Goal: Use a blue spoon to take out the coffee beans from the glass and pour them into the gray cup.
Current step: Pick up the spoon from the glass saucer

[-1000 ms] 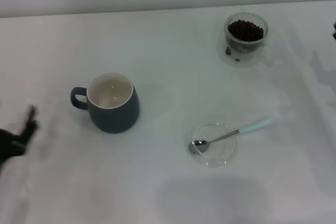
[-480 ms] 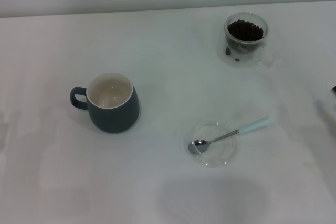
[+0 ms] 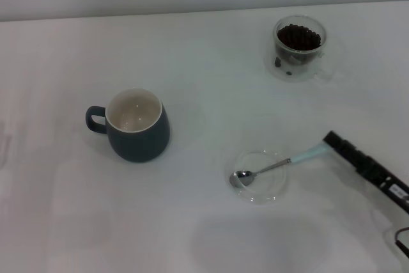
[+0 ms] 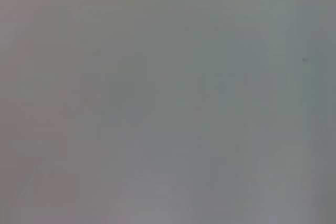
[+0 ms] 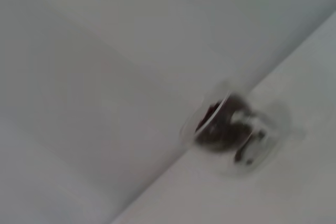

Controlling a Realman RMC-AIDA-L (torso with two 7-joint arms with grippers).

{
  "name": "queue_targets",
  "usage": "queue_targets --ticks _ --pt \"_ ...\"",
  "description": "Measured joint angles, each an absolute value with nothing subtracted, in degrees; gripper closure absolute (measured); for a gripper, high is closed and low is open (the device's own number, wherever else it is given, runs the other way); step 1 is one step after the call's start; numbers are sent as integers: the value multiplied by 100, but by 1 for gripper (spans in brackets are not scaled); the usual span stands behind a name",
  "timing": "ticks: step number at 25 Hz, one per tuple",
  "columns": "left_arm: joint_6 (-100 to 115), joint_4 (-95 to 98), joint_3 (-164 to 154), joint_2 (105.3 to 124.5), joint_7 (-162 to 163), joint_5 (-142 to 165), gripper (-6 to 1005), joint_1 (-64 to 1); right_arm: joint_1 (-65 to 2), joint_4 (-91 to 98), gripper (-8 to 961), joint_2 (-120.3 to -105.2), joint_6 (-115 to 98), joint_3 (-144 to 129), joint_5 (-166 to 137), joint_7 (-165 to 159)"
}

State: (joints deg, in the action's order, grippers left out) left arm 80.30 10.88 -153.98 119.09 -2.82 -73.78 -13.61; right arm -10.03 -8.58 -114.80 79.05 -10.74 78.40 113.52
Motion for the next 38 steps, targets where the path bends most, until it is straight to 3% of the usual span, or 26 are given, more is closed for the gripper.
queue_targets --ticks 17,23,28,38 --pt "7988 1014 -15399 11909 -210 -7448 223 -1497 -1227 -1011 252 -11505 7814 -1172 7444 11214" --pt "7989 1011 -15398 11909 -210 -7511 222 -1507 -1288 -1011 448 -11510 7805 -1178 7427 11140" --pt "7989 1002 -15399 11909 -211 -7602 223 -1508 -1330 -1016 471 -11514 7786 -1188 7365 11134" --pt "7989 1002 -15398 11909 -211 -7603 223 -1489 -1319 -956 710 -11504 7918 -1163 7364 11069"
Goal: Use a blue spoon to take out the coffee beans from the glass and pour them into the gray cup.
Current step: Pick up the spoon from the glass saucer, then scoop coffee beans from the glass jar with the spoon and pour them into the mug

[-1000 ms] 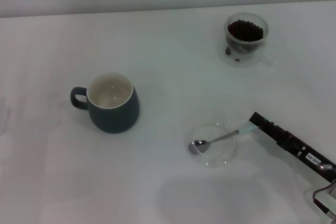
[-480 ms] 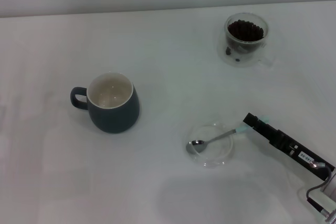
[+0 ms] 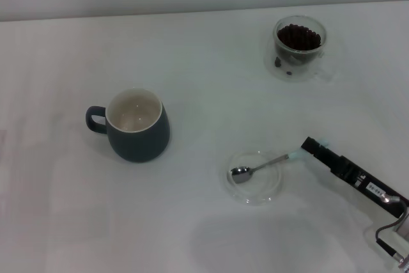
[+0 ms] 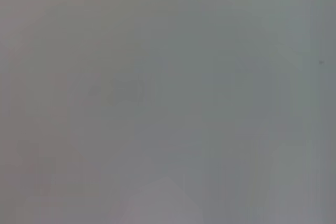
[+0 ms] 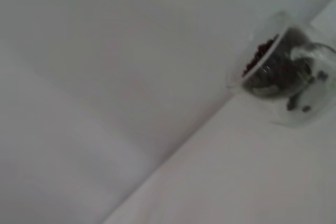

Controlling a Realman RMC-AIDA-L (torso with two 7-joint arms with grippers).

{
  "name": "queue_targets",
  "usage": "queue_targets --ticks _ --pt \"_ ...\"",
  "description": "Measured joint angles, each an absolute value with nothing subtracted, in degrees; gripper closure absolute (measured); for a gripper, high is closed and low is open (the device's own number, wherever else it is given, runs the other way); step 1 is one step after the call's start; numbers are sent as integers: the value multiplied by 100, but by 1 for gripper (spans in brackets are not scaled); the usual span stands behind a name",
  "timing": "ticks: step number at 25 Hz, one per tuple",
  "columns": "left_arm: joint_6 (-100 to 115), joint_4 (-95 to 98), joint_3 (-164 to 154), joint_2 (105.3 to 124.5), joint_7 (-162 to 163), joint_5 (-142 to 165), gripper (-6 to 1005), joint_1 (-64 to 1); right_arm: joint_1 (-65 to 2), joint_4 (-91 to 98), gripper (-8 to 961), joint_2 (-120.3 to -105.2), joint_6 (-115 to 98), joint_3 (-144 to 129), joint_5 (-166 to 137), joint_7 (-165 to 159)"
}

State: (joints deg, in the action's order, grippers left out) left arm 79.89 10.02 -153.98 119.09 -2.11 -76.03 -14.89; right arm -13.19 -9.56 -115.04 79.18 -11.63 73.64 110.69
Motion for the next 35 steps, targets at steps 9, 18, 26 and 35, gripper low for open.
queue_targets --ticks 9,18,26,35 --pt "7989 1002 -15398 11909 -211 -7603 222 -1470 -1322 -215 803 -11480 8878 -965 7537 10546" --pt "7990 1002 -15398 11909 -204 -7603 223 -1495 -2212 1100 803 -11501 9195 -481 8082 10469" --pt "7819 1002 -15398 11909 397 -7614 223 -1563 -3213 2461 798 -11497 7983 -1069 8118 10916" --pt "7781 1002 -15398 11917 654 -7774 224 -1558 -3175 2883 792 -11508 7264 -1919 8132 10960"
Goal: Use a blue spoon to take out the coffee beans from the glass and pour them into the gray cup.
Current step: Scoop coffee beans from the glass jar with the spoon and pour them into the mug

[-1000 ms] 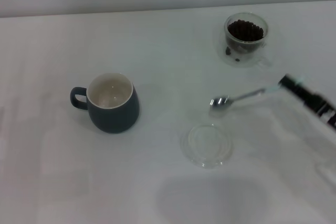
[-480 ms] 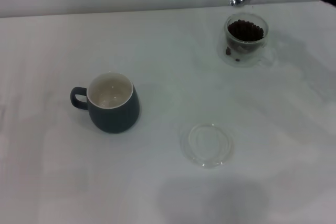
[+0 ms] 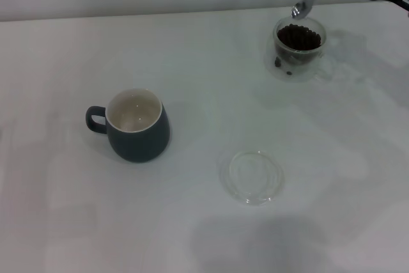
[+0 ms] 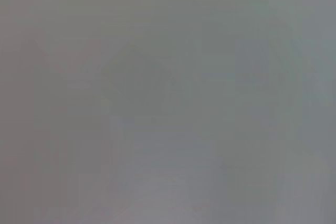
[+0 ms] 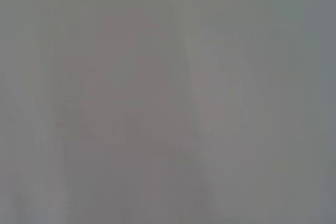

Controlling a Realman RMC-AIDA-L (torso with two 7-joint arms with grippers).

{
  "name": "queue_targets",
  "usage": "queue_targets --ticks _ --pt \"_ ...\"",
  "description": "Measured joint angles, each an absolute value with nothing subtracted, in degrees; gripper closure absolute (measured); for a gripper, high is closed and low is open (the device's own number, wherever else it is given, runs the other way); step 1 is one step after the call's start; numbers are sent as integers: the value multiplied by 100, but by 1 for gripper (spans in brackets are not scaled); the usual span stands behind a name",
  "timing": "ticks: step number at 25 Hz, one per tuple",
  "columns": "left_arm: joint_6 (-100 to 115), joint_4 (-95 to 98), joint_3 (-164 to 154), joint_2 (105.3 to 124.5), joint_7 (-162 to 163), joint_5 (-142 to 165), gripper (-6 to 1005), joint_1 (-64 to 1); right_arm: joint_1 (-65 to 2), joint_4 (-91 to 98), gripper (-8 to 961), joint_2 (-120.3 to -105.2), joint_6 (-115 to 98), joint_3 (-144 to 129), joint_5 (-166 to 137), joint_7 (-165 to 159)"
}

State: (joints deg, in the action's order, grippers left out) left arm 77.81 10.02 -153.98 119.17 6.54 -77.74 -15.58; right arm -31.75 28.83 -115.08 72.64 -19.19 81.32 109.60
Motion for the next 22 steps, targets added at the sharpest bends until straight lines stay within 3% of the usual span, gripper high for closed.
queue_targets --ticks 22 --pt "7768 931 -15390 11912 665 -7840 227 -1564 -3036 2838 778 -11513 6601 -2677 8166 11055"
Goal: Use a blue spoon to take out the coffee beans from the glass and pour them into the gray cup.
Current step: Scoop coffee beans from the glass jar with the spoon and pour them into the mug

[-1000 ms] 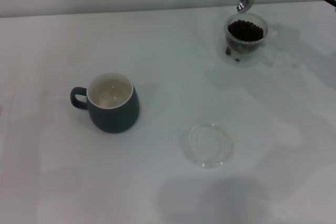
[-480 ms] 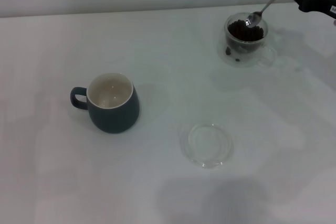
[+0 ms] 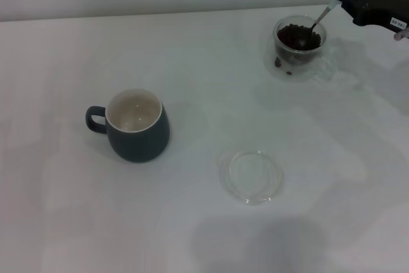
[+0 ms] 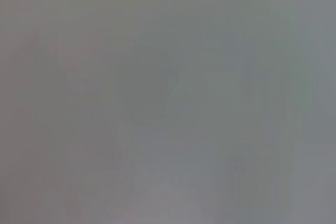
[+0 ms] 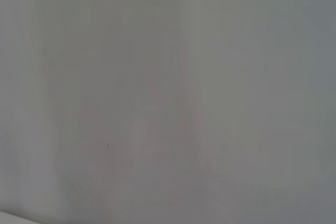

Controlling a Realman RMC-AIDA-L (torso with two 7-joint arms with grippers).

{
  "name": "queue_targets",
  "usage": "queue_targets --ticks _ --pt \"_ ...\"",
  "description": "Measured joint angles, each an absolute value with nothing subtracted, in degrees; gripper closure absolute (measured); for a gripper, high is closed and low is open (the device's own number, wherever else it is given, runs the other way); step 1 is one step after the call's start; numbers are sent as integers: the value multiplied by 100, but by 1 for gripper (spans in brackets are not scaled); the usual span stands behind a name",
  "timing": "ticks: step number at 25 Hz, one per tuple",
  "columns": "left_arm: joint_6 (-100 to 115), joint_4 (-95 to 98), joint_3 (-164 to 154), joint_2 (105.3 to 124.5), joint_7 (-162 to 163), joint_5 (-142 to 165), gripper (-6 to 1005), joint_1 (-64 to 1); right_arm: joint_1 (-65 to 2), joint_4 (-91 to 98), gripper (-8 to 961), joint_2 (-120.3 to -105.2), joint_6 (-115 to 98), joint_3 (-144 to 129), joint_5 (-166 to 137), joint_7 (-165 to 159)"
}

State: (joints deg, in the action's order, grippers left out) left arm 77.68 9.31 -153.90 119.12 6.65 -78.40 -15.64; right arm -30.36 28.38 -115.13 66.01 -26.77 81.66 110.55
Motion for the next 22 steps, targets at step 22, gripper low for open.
queue_targets --ticks 22 --pt "7628 932 -15390 11909 668 -7840 226 -1582 -2992 2363 764 -11526 6053 -2621 8523 9396"
